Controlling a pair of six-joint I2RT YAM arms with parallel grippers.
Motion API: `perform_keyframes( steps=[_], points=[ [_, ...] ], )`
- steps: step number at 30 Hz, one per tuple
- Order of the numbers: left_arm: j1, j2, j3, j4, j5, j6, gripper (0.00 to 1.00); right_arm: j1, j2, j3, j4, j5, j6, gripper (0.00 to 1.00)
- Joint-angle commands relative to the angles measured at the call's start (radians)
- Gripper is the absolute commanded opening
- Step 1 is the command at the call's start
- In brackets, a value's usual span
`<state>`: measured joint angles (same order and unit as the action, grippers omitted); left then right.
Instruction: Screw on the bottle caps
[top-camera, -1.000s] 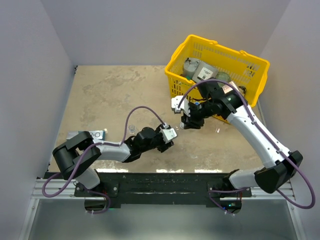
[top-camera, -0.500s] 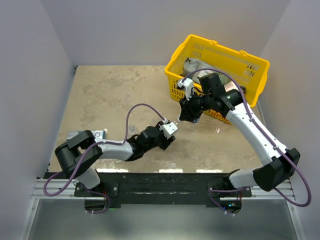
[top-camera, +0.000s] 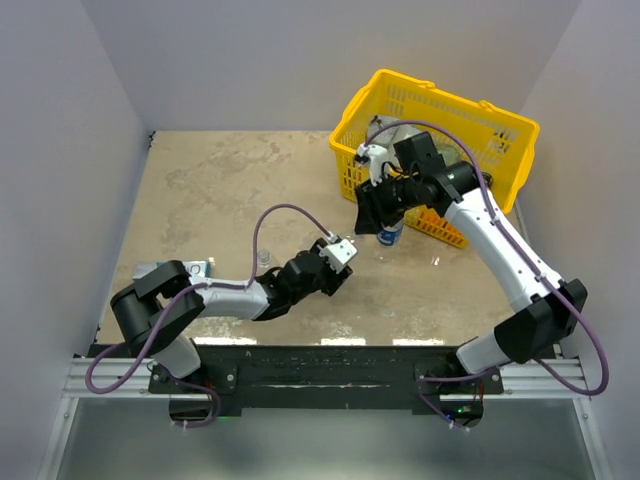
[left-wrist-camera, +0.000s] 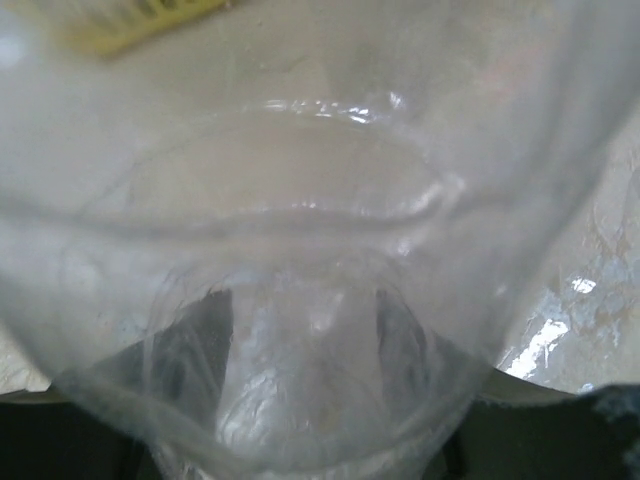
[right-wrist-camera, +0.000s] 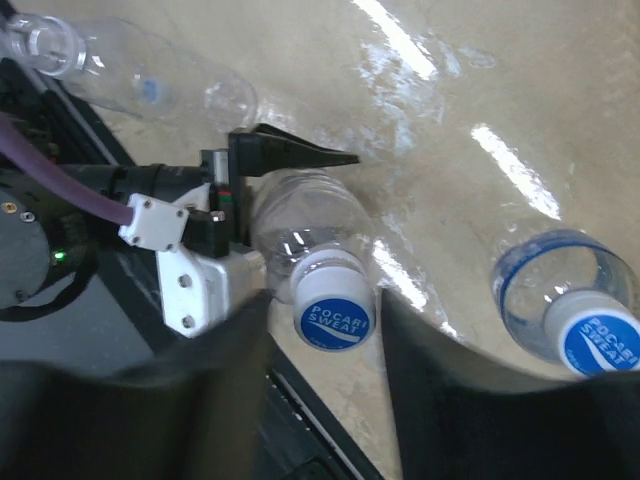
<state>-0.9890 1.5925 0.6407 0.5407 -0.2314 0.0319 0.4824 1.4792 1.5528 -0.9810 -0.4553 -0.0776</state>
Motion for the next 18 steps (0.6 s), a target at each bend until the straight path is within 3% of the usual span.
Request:
perform_keyframes(
  steps=[1, 3, 6, 10, 12, 15, 16, 18],
  points=[
    [0.015, -0.037, 0.100, 0.110, -0.022, -0.098, 0.00, 0.024, 0.044, 0.139, -0.151, -0.097, 0.006, 0.71],
    [0.019, -0.034, 0.088, 0.088, -0.010, -0.102, 0.00, 0.009, 0.065, 0.211, -0.166, -0.126, -0.011, 0.85],
    [0.027, -0.037, 0.068, 0.073, 0.021, -0.115, 0.00, -0.024, 0.131, 0.404, -0.192, -0.148, -0.022, 0.93],
    [0.035, -0.037, 0.039, 0.094, 0.110, -0.118, 0.00, -0.048, 0.179, 0.607, -0.217, -0.190, -0.083, 0.96],
    [0.039, -0.037, 0.024, 0.119, 0.154, -0.113, 0.00, -0.056, 0.174, 0.630, -0.234, -0.223, -0.146, 0.96],
    [0.041, -0.040, 0.010, 0.136, 0.231, -0.083, 0.00, -0.057, 0.071, 0.563, -0.329, -0.324, -0.504, 0.88],
    [0.041, -0.042, 0.005, 0.140, 0.300, -0.073, 0.00, -0.057, 0.025, 0.446, -0.367, -0.329, -0.773, 0.86],
    [0.042, -0.045, -0.003, 0.142, 0.357, -0.036, 0.00, -0.054, -0.153, 0.292, -0.351, -0.284, -0.987, 0.85]
  ],
)
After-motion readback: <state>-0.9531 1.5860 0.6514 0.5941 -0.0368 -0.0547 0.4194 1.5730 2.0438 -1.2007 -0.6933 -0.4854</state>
